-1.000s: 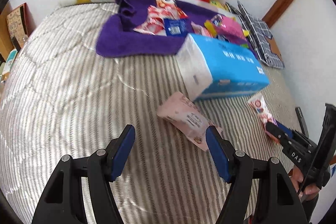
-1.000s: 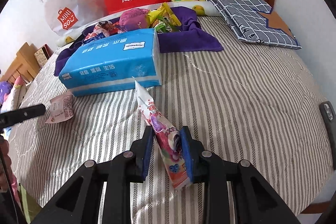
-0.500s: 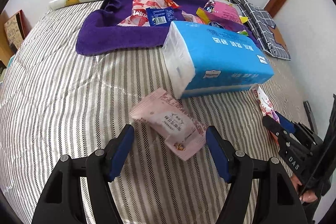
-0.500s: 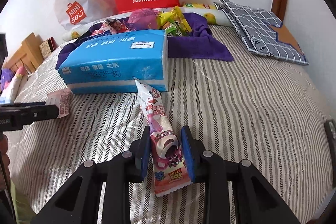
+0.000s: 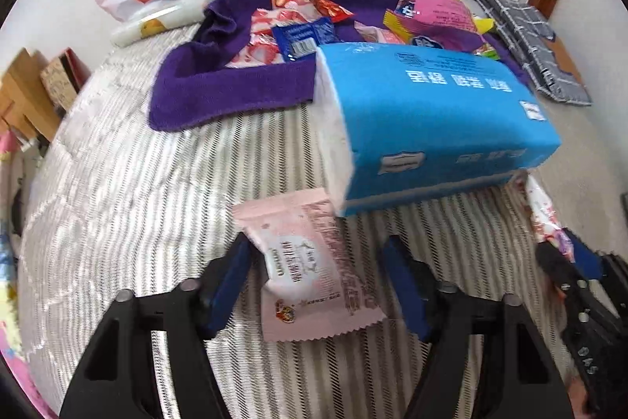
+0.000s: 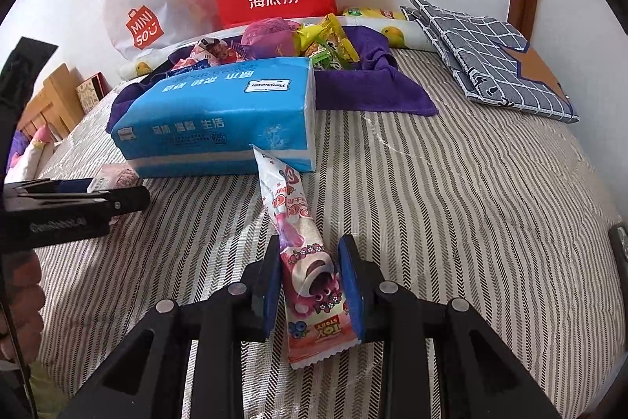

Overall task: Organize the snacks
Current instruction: 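Grasp the pink square packet with the left tool while the right tool holds the stick packet, then carry the square packet in the left tool and stick packet in the right tool onto the towel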

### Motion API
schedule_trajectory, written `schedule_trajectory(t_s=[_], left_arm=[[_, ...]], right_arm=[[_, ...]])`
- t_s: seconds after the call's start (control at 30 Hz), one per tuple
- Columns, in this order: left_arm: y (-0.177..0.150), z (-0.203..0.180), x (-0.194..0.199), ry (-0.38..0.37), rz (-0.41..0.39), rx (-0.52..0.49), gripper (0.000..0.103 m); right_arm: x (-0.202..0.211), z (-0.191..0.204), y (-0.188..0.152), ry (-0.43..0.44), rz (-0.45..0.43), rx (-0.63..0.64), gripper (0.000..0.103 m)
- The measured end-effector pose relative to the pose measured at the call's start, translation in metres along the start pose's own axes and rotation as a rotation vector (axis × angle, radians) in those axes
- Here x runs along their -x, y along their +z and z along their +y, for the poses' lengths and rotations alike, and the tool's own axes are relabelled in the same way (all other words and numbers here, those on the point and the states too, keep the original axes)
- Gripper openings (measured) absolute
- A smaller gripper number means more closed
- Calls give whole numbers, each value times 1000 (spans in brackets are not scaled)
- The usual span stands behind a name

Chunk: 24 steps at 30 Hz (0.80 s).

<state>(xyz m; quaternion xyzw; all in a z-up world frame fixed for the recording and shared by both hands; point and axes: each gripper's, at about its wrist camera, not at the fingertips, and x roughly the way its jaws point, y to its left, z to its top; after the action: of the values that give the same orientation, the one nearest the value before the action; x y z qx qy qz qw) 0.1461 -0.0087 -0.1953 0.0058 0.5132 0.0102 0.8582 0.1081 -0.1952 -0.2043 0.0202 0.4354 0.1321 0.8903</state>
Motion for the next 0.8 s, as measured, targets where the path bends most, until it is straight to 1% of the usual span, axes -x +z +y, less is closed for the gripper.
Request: schedule_trajectory(t_s=[0.03, 0.1, 0.2, 0.33, 0.53, 0.67, 0.8], left_arm=[[0, 2, 1, 4, -6, 2, 57], [-1, 8, 3, 6, -4, 15, 39], [-1, 17, 8, -37, 7, 43, 37], [-6, 23, 16, -46, -3, 50, 36], [-11, 32, 32, -97, -22, 68, 35], [-8, 36, 46, -131, -53, 72, 35], [3, 36, 58, -151, -85, 66, 35]], right_arm=[[0, 0, 0, 2, -2, -2, 29], [1, 0, 0, -2, -7, -5, 27], [3, 1, -1, 4, -11, 1, 24], [11, -2, -4, 34, -5, -26, 23], [33, -2, -1, 29, -38, -32, 23], [48, 0, 8, 27, -63, -30, 23], [58, 3, 26, 23, -91, -23, 23]])
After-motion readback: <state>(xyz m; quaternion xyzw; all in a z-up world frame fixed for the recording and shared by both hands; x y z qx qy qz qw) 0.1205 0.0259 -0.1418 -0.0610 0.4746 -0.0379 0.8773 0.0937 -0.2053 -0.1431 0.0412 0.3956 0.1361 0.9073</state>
